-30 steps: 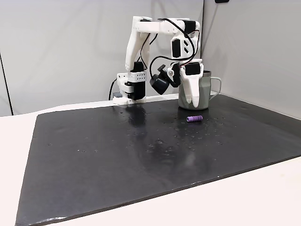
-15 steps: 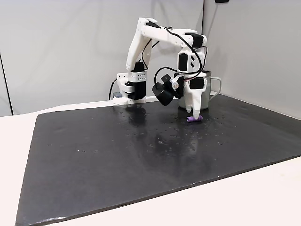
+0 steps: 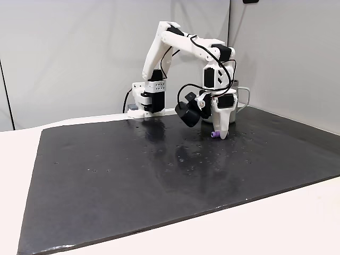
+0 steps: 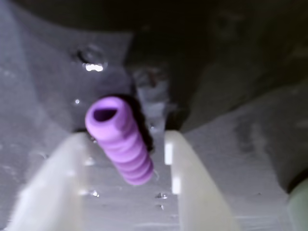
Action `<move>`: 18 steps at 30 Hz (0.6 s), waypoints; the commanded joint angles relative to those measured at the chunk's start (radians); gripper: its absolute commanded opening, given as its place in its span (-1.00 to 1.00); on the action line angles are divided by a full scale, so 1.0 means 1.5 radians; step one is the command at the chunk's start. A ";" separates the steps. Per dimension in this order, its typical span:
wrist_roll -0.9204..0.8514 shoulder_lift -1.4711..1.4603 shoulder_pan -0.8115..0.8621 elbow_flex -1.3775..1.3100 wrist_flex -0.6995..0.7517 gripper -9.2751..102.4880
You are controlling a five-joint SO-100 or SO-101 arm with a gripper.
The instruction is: Grasp a pengrip and put it in the cup.
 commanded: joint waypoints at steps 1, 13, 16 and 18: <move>-0.018 0.001 -0.009 -0.015 -0.010 -0.80; -0.008 0.098 0.037 -0.047 0.066 -0.83; -0.012 0.145 0.058 -0.080 0.117 -0.83; -0.018 0.174 0.071 -0.106 0.157 -0.83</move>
